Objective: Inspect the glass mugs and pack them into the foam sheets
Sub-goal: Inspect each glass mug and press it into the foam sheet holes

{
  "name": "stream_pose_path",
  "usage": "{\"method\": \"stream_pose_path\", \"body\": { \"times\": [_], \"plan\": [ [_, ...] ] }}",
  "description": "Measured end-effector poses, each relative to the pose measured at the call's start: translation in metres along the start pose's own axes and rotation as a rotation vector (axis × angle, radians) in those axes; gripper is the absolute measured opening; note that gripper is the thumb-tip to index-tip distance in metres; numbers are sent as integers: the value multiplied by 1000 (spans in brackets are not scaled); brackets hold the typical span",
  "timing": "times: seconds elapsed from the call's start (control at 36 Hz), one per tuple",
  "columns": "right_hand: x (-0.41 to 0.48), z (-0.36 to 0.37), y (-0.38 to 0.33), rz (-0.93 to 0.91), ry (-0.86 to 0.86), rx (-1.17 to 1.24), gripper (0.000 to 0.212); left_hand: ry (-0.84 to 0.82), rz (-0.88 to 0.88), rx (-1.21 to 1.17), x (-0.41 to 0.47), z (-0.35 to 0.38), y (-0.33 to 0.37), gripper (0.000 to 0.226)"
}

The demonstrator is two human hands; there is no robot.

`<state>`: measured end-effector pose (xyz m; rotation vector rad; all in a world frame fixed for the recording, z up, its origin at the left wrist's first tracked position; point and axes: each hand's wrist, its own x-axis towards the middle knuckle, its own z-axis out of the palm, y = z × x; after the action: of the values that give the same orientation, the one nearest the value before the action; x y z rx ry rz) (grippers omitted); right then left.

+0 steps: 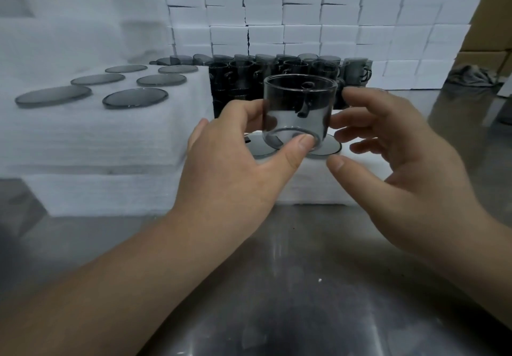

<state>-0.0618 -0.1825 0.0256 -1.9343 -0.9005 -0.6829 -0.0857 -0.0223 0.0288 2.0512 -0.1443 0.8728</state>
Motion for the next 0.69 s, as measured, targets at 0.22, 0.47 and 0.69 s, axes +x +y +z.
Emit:
{"method": "stream_pose_path", "body": {
  "times": [0.22,0.47,0.69],
  "plan": [
    [0,0,1,19,-7,6,52,-8,-1,-16,0,-1,-3,39],
    [1,-2,2,120,3,69,45,-31,-3,-4,-1,-1,-3,40],
    [1,-3,-1,91,-13,74,32,-29,3,-1,-1,1,-2,33]
  ]
}}
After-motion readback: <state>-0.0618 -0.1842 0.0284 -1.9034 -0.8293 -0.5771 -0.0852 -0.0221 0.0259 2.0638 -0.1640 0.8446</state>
